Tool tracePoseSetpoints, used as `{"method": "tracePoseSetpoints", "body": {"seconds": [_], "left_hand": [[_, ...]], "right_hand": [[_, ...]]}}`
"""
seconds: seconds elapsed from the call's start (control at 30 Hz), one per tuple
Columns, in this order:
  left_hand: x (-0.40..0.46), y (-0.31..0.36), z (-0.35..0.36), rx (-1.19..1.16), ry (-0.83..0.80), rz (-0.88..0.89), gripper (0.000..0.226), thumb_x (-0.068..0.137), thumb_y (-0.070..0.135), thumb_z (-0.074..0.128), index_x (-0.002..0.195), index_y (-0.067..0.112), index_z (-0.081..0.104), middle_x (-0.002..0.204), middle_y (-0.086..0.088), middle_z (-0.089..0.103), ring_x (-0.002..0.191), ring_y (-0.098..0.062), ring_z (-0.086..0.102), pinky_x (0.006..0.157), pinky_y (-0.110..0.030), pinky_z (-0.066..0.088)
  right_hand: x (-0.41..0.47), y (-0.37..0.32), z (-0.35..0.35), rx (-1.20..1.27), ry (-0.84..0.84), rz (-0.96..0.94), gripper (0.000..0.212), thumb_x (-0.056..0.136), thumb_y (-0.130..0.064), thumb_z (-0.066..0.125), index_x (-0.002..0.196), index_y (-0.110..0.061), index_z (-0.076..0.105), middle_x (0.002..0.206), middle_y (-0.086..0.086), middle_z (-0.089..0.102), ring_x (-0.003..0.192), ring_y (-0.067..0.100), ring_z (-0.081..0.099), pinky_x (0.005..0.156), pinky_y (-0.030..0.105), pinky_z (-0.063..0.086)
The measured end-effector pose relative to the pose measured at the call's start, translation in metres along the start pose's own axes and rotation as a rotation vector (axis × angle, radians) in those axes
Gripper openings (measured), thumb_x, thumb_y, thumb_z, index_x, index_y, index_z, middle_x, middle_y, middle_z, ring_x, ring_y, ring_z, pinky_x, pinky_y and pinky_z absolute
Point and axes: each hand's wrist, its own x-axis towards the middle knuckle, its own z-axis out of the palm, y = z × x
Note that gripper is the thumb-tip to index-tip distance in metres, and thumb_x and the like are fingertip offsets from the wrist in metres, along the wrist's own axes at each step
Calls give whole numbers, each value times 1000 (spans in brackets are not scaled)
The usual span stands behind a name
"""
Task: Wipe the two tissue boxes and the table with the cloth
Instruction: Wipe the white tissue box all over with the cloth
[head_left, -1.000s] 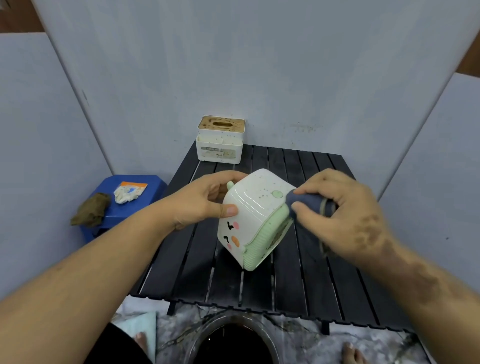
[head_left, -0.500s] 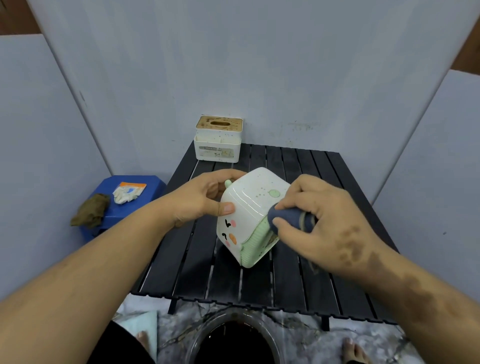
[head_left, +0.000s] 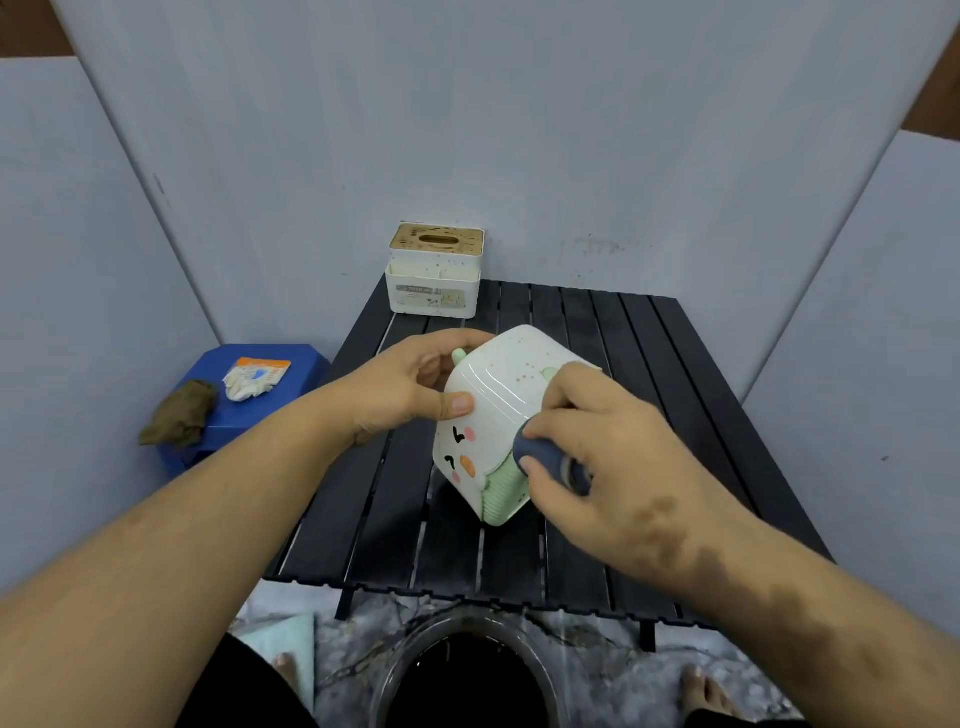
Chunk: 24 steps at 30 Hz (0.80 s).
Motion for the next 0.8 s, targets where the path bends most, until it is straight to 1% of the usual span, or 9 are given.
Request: {"method": "tracePoseSetpoints", "body": {"seconds": [0.1, 0.17, 0.23, 0.27, 0.37, 0.43, 0.53, 0.7, 0.8], "left_hand": [[0, 0, -1, -7, 2, -6, 67, 75, 23, 77, 139, 18, 55, 128, -6, 70, 118, -26, 68, 91, -37, 59], [-1, 0, -1, -10, -2, -13, 67, 75, 23, 76, 138, 19, 55, 129, -6, 70, 119, -26, 67, 91, -37, 59], [-1, -1, -3, -16, -3, -15, 68, 74, 24, 77, 139, 19, 55, 130, -7, 69, 120, -27, 67, 93, -38, 58], [-1, -2, -3, -20, -4, -13, 70, 74, 24, 77, 140, 17, 55, 131, -9, 69, 121, -28, 66, 94, -40, 57], [-1, -3, -6, -20, -16, -14, 74, 74, 23, 78, 143, 14, 54, 135, -13, 66, 125, -31, 63, 99, -46, 55], [-1, -4, -7, -8, -23, -10, 73, 74, 23, 78, 143, 15, 54, 135, -13, 65, 126, -33, 62, 100, -48, 55], [-2, -4, -5, -8, -35, 1, 72, 75, 23, 78, 142, 14, 54, 135, -15, 65, 125, -34, 63, 97, -45, 56], [-1, -5, -3, 12, -31, 16, 73, 76, 23, 77, 143, 13, 52, 135, -14, 65, 125, -33, 63, 96, -45, 57], [0, -4, -2, 24, -35, 18, 72, 76, 22, 77, 144, 13, 53, 135, -14, 65, 125, -35, 63, 97, -47, 57]], "right_hand": [[-4, -4, 6, -183, -53, -85, 10, 86, -17, 59, 84, -8, 62, 87, 6, 51, 74, 23, 52, 61, 40, 50], [-5, -6, 8, -193, -120, -79, 8, 88, -16, 57, 90, -8, 58, 87, 9, 53, 74, 27, 54, 63, 41, 50], [-4, -1, 5, -125, -98, -94, 9, 87, -16, 61, 90, -8, 63, 87, 7, 54, 75, 23, 55, 68, 35, 50], [-2, 6, 3, -30, -24, -65, 9, 84, -15, 66, 88, -8, 68, 87, 4, 55, 76, 18, 56, 70, 27, 49], [7, 39, -13, 223, 215, 219, 7, 79, -17, 75, 85, -17, 76, 86, -5, 61, 79, 7, 60, 68, 12, 45], [9, 63, -20, 275, 232, 382, 7, 79, -20, 75, 84, -23, 76, 86, -8, 66, 82, 4, 63, 68, 12, 46], [8, 77, -19, 349, 208, 481, 6, 81, -20, 75, 85, -25, 76, 88, -10, 70, 84, 0, 65, 68, 11, 47], [6, 58, -15, 194, 217, 345, 4, 81, -20, 73, 82, -22, 75, 85, -7, 62, 81, 4, 59, 66, 6, 41], [5, 43, -16, 145, 152, 238, 3, 82, -18, 72, 81, -19, 75, 83, -7, 57, 80, 6, 57, 64, 6, 40]]}}
